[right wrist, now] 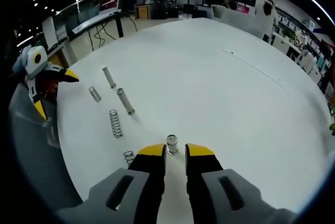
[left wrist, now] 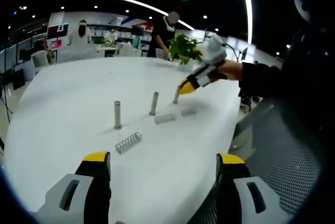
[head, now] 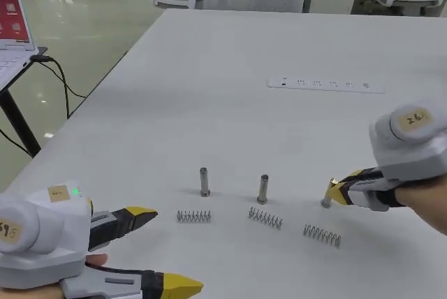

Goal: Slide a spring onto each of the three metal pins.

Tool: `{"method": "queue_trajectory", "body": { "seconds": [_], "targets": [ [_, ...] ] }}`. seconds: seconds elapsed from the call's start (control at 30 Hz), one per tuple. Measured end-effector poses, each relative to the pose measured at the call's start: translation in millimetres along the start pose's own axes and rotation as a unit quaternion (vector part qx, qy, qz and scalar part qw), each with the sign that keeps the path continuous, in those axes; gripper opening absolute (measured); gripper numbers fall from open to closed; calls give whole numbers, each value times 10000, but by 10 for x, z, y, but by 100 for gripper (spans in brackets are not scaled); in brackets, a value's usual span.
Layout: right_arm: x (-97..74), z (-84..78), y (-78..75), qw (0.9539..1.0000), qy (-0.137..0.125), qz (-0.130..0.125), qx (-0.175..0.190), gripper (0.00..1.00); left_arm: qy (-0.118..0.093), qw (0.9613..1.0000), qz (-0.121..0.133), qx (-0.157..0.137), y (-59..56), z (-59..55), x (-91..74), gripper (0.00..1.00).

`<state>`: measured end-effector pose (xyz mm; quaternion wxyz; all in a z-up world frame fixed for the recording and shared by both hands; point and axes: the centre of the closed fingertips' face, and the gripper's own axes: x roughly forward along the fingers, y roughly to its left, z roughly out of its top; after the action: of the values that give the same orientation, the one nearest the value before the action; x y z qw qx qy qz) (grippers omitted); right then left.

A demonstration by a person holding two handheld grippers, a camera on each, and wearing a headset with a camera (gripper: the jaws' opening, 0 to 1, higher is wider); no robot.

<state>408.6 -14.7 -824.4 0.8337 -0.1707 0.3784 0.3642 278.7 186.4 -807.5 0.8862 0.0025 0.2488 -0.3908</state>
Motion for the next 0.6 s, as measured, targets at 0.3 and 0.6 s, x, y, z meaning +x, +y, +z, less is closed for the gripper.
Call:
{"method": "queue_trajectory", "body": {
  "seconds": [0.3,0.6],
  "targets": [
    [-132,-107,-1,10000,3,-65,65,14,24,10000,-9,5,-6,-7,4,79],
    [-215,-262,105,10000,85,-42,12,14,47,10000,-44,11,-22,-14,10,79]
  ]
}}
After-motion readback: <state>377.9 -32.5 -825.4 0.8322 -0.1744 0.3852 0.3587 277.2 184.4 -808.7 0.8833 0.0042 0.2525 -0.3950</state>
